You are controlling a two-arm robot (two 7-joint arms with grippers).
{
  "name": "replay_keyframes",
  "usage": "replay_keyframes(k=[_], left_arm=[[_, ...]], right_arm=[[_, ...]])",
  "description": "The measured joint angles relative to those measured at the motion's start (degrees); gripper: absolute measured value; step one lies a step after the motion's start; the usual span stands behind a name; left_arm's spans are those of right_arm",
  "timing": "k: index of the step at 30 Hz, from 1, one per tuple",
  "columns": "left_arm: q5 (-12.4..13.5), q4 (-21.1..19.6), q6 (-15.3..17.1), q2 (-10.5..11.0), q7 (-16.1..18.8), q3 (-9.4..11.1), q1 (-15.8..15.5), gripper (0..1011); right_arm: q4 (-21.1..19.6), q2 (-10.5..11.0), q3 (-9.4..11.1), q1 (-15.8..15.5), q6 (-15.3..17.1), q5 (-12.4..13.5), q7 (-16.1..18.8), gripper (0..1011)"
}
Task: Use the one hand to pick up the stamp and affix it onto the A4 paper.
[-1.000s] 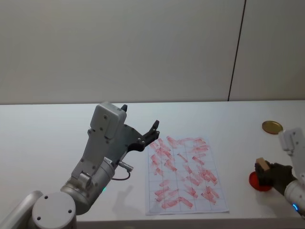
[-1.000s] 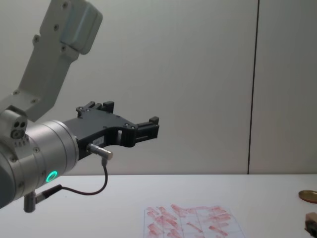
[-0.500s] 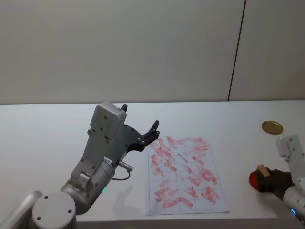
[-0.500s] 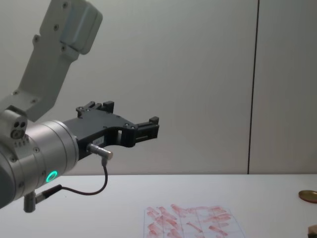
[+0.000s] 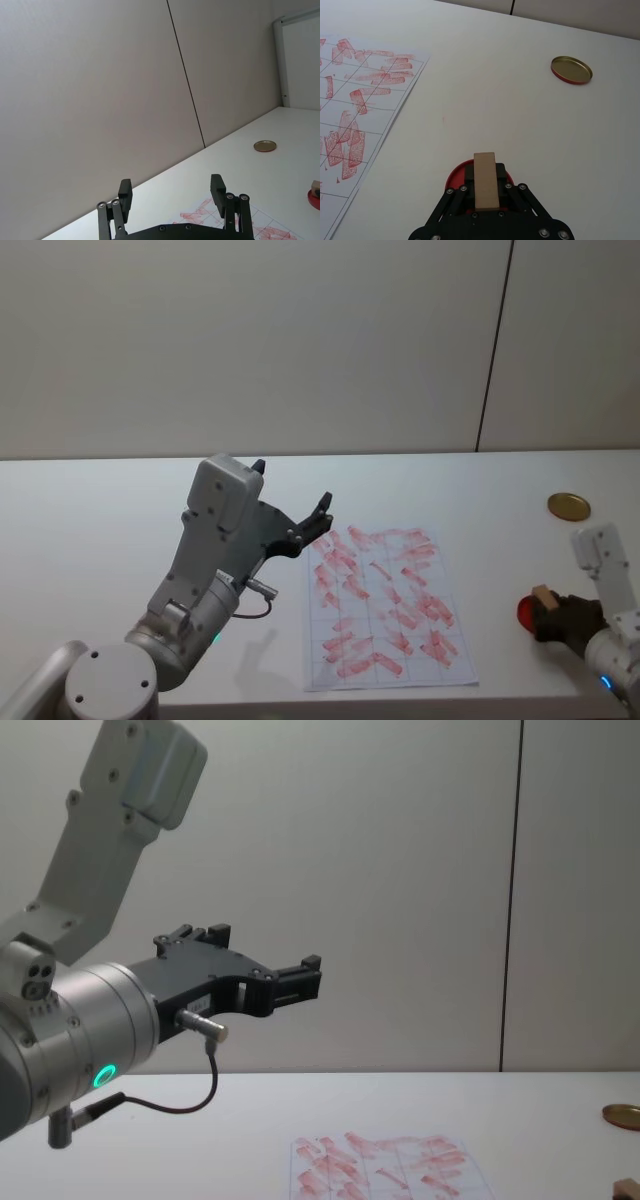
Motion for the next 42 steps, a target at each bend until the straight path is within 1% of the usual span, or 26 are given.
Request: replay_keyframes(k=[12, 17, 21, 26, 29, 31, 35, 36, 39, 42], left_arm=[[0.0, 0.0, 0.0, 0.0, 0.0, 0.0, 0.0, 993], [0.0, 0.0, 0.0, 0.0, 0.0, 0.0, 0.0, 993], [0.0, 0.0, 0.0, 0.0, 0.0, 0.0, 0.0, 993], [0.0, 0.0, 0.0, 0.0, 0.0, 0.0, 0.0, 993], [0.0, 0.0, 0.0, 0.0, 0.0, 0.0, 0.0, 993], [0.0, 0.0, 0.0, 0.0, 0.0, 0.0, 0.0, 993], [0.0, 0.0, 0.0, 0.0, 0.0, 0.0, 0.0, 993], [0.0, 0.0, 0.0, 0.0, 0.0, 0.0, 0.0, 993], [0.0, 0.0, 0.0, 0.0, 0.0, 0.0, 0.0, 993], [0.0, 0.0, 0.0, 0.0, 0.0, 0.0, 0.0, 993]], right_arm=[[1.7, -0.6, -0.2, 1.0, -0.2, -0.1, 0.0, 220], [1.6, -0.7, -0.2, 1.1, 0.0, 0.0, 0.0, 221], [0.7, -0.8, -0.3, 1.1, 0.2, 0.2, 0.1, 221], [-1.5, -0.7, -0.2, 0.9, 0.3, 0.5, -0.1, 221], [-3.6, -0.6, 0.0, 0.6, 0.4, 0.8, -0.2, 220], [-6.2, -0.5, 0.2, 0.2, 0.8, 1.1, -0.4, 220], [-8.7, -0.4, 0.2, -0.2, 1.2, 1.5, -0.5, 221], [-10.1, -0.4, 0.2, -0.4, 1.4, 1.6, -0.5, 221], [-12.2, -0.4, 0.1, -0.9, 2.1, 1.7, -0.4, 221], [-13.6, -0.4, -0.1, -1.1, 2.6, 1.7, -0.4, 220]])
